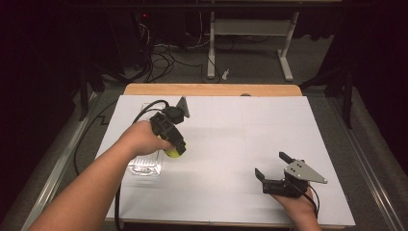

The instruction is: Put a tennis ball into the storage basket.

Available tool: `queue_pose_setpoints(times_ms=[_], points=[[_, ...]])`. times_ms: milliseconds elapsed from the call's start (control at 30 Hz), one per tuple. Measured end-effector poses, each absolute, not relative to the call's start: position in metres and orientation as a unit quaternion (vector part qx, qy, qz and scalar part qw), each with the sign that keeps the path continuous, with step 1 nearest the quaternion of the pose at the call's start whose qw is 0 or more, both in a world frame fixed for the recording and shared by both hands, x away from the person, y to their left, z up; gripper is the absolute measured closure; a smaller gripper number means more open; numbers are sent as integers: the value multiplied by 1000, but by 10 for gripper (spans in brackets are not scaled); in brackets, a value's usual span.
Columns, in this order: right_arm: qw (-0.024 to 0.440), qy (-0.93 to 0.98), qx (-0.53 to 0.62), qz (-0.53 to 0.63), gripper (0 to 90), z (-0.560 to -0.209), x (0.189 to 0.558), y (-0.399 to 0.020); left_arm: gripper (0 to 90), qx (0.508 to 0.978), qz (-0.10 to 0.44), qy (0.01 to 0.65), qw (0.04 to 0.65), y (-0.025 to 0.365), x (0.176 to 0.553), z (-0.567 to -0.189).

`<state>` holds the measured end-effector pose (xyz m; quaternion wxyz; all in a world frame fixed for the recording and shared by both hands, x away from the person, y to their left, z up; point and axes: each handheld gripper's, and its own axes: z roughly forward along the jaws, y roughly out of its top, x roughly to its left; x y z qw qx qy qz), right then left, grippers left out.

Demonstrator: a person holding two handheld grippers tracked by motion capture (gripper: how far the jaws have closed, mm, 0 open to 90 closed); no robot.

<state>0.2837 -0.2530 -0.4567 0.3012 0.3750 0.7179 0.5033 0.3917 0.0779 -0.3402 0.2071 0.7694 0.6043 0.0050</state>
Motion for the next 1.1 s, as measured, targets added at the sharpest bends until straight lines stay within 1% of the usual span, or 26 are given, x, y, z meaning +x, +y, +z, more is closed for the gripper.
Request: queue_pose_setpoints(times_ms=[767,1100], points=[[300,717,376,504,3,-457,284,-252,272,737,25,644,202,136,399,-335],[300,717,377,503,3,-457,285,-252,272,726,31,659,194,158,402,-341]])
